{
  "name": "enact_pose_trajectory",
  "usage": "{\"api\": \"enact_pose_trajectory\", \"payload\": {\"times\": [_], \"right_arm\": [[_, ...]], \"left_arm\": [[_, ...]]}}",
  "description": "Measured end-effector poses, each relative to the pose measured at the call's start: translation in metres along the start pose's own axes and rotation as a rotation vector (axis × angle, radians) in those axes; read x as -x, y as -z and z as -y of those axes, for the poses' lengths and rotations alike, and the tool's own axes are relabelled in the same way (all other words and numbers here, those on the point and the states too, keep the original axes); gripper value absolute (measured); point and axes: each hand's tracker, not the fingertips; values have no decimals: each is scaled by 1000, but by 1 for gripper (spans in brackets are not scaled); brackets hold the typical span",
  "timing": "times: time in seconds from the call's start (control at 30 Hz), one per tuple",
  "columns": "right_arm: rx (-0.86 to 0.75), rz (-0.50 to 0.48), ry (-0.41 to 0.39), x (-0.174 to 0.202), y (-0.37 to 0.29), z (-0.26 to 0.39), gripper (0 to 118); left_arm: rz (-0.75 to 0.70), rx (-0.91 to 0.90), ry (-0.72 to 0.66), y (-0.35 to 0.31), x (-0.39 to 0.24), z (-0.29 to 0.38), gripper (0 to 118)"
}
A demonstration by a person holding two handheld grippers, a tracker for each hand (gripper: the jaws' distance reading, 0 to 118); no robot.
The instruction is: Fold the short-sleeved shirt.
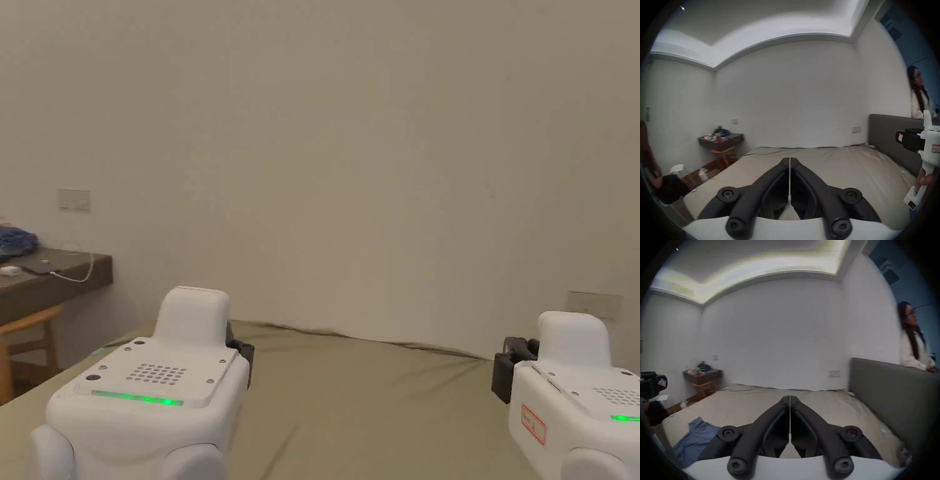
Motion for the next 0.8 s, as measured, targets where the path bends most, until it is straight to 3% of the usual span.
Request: {"api": "enact_pose_trajectory", "payload": {"times": [0.17, 0.27, 0.43, 0.63, 0.8], "right_arm": [[17, -463, 15, 152, 14, 1, 3], [37, -644, 49, 217, 6, 5, 3], [48, -672, 60, 248, 5, 9, 3], [98, -597, 4, 232, 25, 28, 3], [192, -540, -58, 222, 47, 66, 3]], "left_arm": [[-302, 52, -9, -37, 110, 8, 0], [-423, 94, -5, -56, 151, 15, 0], [-429, 134, 29, -51, 168, 26, 0], [-290, 223, -29, 4, 153, 62, 0], [-184, 392, -38, 86, 129, 129, 0]]}}
